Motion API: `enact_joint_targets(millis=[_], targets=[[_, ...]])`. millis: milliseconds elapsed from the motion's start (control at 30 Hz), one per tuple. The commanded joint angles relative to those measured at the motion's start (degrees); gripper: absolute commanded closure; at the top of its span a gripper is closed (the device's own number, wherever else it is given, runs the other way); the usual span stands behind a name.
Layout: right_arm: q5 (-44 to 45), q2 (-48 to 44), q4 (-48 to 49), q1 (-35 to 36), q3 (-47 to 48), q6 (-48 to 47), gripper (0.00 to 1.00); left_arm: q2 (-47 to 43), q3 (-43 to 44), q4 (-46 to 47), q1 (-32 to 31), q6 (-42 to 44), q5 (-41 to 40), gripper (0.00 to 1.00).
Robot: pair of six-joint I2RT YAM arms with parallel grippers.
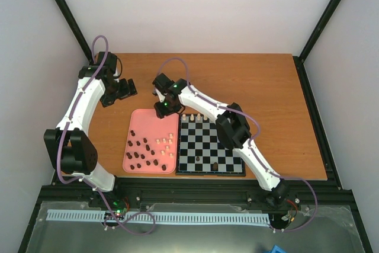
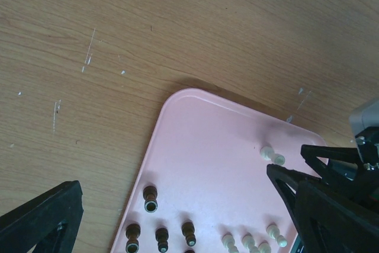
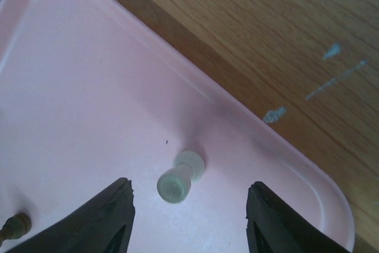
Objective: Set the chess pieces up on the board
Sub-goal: Pick up the chess piece from the storage box.
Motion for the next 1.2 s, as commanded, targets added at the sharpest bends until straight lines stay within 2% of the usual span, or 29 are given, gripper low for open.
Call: enact_joint_targets(millis=[0,333,667,733,967,1167], targets=[[-1.2,2.7,-0.7,0.2,4.3,0.4,0.5,-0.7,1.4,0.4,0.3,0.5,0.8,0.0],[-2.3,4.7,-1.2,0.2,6.0,0.8,0.65,-0.7,1.0,0.5,0.4,0.6,0.6,0.0],[-1.2,3.7,-2.8,0.2,5.9,0.3,0.91,-0.9,0.9,0.7,0.3,0.6,0.7,0.0],[-0.7,2.8,-3.3,0.2,5.9,0.1,0.92,-1.0,0.9,0.6,0.3,0.6,0.6,0.0],[1.6,-7.7,-3.7,-1.3,4.1,0.6,0.93,-1.1,1.2,0.5,0.3,0.6,0.3,0.0],[7.7,-21.0,-1.7,-7.6,-9.5,2.2,0.93,-1.0,1.5,0.5,0.3,0.7,0.3,0.0]])
